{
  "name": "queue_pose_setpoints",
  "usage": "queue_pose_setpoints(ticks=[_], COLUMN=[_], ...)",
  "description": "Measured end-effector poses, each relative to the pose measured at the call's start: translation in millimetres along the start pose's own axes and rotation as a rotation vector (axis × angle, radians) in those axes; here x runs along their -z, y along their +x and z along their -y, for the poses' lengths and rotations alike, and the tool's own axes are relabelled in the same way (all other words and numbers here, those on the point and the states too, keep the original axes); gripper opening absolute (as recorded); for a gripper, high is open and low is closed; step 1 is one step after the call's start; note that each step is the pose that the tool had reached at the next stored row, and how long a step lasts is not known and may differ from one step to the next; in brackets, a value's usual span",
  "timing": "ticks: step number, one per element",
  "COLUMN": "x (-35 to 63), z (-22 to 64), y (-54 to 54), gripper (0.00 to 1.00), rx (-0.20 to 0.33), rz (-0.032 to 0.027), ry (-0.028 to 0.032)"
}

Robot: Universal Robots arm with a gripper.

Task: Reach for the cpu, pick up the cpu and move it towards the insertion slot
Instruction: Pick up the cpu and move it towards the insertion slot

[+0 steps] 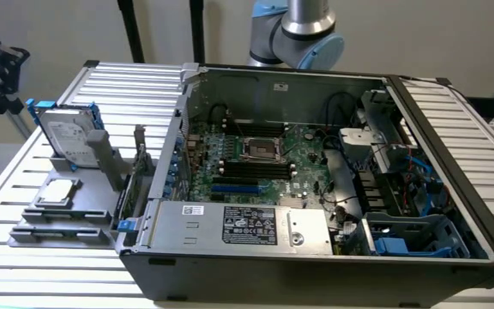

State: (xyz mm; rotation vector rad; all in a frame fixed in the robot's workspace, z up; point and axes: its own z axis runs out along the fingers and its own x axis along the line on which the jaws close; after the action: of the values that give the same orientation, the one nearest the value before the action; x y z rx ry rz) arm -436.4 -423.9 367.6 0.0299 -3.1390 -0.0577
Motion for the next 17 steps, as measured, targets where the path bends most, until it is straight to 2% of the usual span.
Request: queue_pose_setpoints(ticks=[2,3,5,6,9,11,12,17], x=[0.0,0.0,0.0,0.0,0.0,0.0,-0.2,-5.6], z=[0.0,0.0,0.0,0.0,0.2,0.6,1.1,8.8], y=[0.0,0.0,0.0,0.0,0.0,0.0,0.0,-0.4], gripper=[0.36,0.36,0.47,0.47,0.65,0.65,0.71,0.71], rx=[0.000,0.000,0.000,0.000,0.000,0.000,0.000,0.000], rz=[0.0000,0.0000,0.0000,0.0000,0.0000,0.0000,0.0000,0.0000], ry=[0.0000,0.0000,0.0000,0.0000,0.0000,0.0000,-0.0001,-0.0012])
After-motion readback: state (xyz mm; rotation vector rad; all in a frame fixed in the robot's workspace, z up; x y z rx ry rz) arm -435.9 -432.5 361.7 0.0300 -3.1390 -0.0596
